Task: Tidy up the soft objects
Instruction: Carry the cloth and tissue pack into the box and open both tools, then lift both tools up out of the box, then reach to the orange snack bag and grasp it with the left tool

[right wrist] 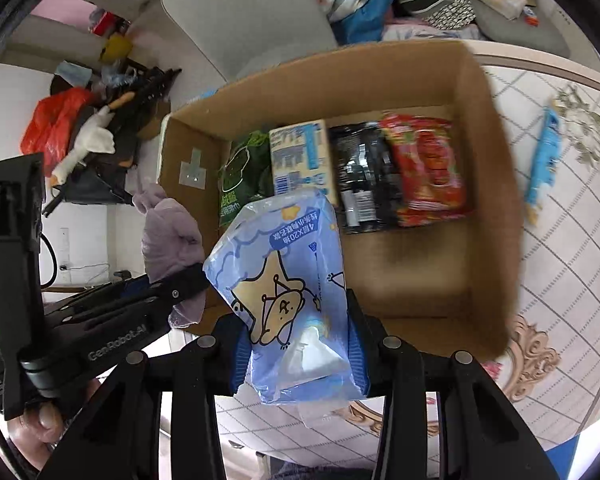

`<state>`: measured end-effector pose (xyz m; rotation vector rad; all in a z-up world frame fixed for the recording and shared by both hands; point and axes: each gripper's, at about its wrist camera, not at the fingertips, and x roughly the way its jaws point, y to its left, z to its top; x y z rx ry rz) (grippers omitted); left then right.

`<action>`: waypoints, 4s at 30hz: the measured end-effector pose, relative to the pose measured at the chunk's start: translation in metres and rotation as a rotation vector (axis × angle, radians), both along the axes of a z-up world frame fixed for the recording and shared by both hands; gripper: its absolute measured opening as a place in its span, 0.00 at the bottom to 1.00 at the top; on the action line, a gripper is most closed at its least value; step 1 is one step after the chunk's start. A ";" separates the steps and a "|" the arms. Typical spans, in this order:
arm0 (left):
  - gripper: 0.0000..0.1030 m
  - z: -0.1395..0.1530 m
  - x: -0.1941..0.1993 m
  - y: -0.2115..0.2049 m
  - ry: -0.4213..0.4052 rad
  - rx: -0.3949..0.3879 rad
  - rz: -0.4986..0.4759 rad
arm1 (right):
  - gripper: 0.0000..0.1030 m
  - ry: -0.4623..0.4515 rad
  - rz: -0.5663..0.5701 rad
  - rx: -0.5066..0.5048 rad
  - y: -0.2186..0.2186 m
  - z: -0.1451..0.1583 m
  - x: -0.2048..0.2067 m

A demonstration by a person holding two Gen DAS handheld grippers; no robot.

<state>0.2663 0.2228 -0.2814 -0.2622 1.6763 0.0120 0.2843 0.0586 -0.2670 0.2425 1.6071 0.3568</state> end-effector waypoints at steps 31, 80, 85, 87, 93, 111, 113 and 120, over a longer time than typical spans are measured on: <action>0.94 0.029 -0.026 0.002 -0.091 0.069 0.025 | 0.73 -0.015 0.055 -0.145 -0.004 -0.014 -0.004; 0.99 0.087 0.015 -0.360 -0.400 0.175 -0.508 | 0.97 -0.071 -0.519 -0.267 -0.377 0.016 -0.083; 0.99 0.031 0.055 -0.475 -0.360 0.226 -0.777 | 0.97 0.032 -0.656 -0.271 -0.474 -0.038 -0.086; 0.99 0.009 0.067 -0.515 -0.347 0.242 -0.894 | 0.97 0.053 -0.687 -0.266 -0.500 -0.055 -0.084; 0.98 -0.058 0.096 -0.615 -0.309 0.300 -1.160 | 0.97 0.091 -0.718 -0.281 -0.559 -0.093 -0.066; 0.51 -0.133 0.128 -0.648 -0.028 0.219 -1.105 | 0.97 0.100 -0.768 -0.221 -0.605 -0.110 -0.049; 0.51 -0.127 0.136 -0.634 0.007 0.142 -0.996 | 0.97 0.097 -0.764 -0.215 -0.604 -0.109 -0.046; 0.59 -0.109 0.167 -0.575 0.150 -0.126 -0.590 | 0.97 0.083 -0.755 -0.221 -0.598 -0.104 -0.048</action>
